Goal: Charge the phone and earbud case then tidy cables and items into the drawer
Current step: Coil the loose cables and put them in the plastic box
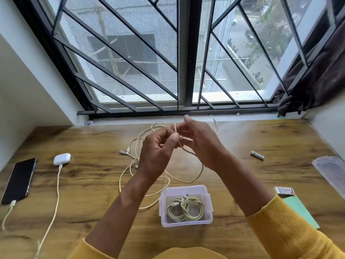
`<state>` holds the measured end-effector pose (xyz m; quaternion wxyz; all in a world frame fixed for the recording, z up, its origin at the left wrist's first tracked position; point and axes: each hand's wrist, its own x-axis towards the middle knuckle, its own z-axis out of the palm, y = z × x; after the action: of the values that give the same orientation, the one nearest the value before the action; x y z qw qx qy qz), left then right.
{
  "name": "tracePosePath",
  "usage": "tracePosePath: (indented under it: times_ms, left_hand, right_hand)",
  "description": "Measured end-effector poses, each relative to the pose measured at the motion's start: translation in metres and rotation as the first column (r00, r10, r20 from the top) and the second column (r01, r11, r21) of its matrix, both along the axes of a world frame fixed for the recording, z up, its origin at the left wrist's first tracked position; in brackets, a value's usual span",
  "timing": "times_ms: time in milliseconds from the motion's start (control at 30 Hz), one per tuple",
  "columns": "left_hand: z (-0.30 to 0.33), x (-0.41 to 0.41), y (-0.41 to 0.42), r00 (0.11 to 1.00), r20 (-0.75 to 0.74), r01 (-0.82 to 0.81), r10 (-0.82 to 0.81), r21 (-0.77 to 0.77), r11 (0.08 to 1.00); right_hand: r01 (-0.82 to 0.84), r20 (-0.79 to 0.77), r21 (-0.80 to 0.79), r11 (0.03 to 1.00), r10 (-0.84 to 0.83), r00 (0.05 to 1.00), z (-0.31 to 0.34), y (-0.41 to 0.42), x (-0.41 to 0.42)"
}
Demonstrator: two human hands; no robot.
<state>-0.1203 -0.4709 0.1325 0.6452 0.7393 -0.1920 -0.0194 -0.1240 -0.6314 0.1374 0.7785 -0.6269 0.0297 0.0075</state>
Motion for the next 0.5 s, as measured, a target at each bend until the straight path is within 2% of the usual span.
tracePosePath:
  times_ms: [100,200,267,300,400,500]
  left_hand:
    - [0.012,0.004,0.010,0.976,-0.027,0.215,-0.215,-0.025,0.976]
    - [0.021,0.006,0.018,0.884,-0.117,0.453,-0.453,-0.033,0.891]
    - [0.025,0.005,0.020,0.825,-0.177,0.531,-0.537,-0.086,0.843]
    - [0.026,0.004,0.022,0.800,-0.206,0.549,-0.564,-0.129,0.826]
    - [0.029,0.007,0.030,0.788,-0.254,0.507,-0.561,-0.249,0.825]
    - [0.024,0.013,0.038,0.875,-0.348,0.233,-0.336,-0.305,0.923]
  right_hand:
    - [0.054,0.007,-0.124,0.991,-0.054,0.999,-0.015,-0.005,0.002]
    - [-0.033,0.009,-0.225,0.974,0.036,0.999,-0.030,-0.004,0.000]
    - [-0.077,0.058,-0.316,0.946,0.100,0.993,-0.036,0.000,-0.003]
    - [-0.056,0.052,-0.382,0.923,0.082,0.995,-0.041,0.002,-0.002]
    - [0.020,-0.008,-0.530,0.848,-0.029,1.000,-0.065,0.004,-0.001]
    - [0.092,-0.056,-0.553,0.828,-0.146,0.988,-0.082,-0.004,-0.001]
